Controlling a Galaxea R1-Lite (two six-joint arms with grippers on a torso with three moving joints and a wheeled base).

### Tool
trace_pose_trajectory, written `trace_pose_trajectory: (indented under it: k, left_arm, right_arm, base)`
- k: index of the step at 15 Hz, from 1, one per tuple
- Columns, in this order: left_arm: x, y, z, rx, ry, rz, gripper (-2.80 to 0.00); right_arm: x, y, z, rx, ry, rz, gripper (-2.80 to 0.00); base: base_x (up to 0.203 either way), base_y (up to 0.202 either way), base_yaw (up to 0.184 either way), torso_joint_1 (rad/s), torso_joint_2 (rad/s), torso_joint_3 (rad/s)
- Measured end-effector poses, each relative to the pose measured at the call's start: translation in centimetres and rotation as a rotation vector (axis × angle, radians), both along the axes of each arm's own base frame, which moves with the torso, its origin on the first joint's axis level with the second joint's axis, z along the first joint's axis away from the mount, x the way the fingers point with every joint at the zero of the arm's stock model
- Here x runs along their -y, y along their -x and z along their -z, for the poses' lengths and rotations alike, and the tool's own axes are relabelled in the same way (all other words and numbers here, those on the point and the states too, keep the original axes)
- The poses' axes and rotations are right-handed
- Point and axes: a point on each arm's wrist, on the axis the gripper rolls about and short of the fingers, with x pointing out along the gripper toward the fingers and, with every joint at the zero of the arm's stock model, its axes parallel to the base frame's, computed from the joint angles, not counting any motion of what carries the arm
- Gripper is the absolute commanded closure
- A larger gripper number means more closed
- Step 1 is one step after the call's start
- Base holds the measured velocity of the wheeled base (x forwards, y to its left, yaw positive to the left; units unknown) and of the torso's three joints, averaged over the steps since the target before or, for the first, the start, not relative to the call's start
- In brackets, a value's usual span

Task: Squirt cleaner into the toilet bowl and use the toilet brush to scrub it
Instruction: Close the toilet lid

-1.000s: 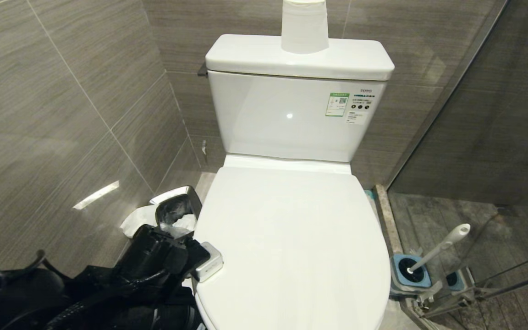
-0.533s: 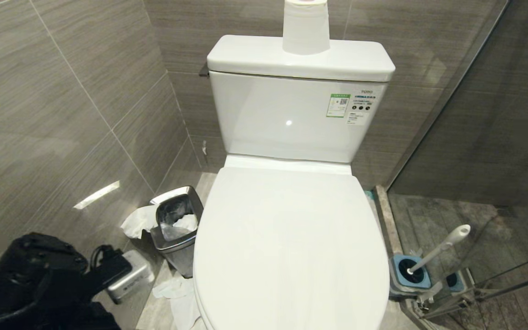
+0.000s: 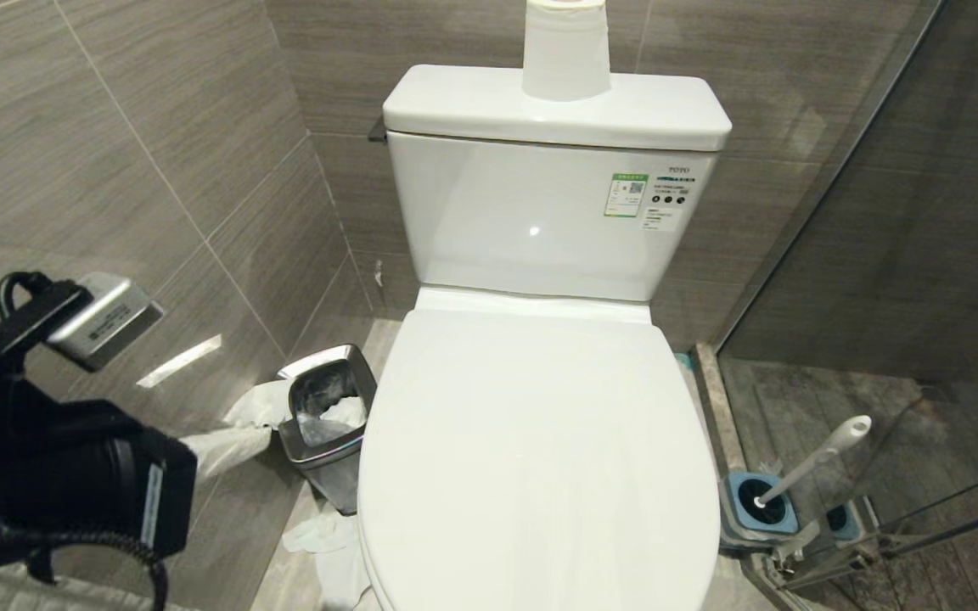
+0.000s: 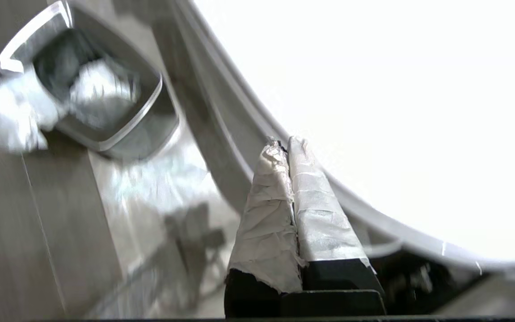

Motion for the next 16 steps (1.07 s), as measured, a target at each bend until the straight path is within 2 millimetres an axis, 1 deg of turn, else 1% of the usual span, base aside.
trace_pose_trajectory:
  k: [2,3,5,7,12,14,16]
  left_arm:
    - [1.1,-1.9,-0.3,0.055,0.013,0.007,0.0]
    - [1.7,-2.9,-0.1,0.063,0.002,0.02,0.0]
    - [3.4,-4.8,1.0,0.038,-0.028,0.053,0.0]
    - [5.2,-6.7,2.7,0.003,-0.058,0.083,0.0]
    - [8.8,-11.4,8.7,-0.082,-0.116,0.102,0.0]
    - [10.1,-12.8,12.2,-0.119,-0.142,0.105,0.0]
    - [11.4,-13.0,16.5,-0.154,-0.175,0.118,0.0]
  right_arm:
    - [0.0,0.0,0.0,0.0,0.0,0.0,0.0]
    - [0.0,0.0,0.0,0.0,0.0,0.0,0.0]
    - [0.0,0.0,0.0,0.0,0.0,0.0,0.0]
    - [0.0,0.0,0.0,0.0,0.0,0.0,0.0]
    - [0.0,0.0,0.0,0.0,0.0,0.0,0.0]
    - [0.0,0.0,0.0,0.0,0.0,0.0,0.0]
    - [0.0,0.0,0.0,0.0,0.0,-0.001,0.0]
  base:
    - [0.0,0.0,0.0,0.0,0.0,0.0]
    - [0.0,0.0,0.0,0.0,0.0,0.0]
    - [0.0,0.0,0.0,0.0,0.0,0.0]
    - [0.0,0.0,0.0,0.0,0.0,0.0]
    - [0.0,0.0,0.0,0.0,0.0,0.0]
    - [0.0,0.0,0.0,0.0,0.0,0.0]
    - [0.0,0.0,0.0,0.0,0.0,0.0]
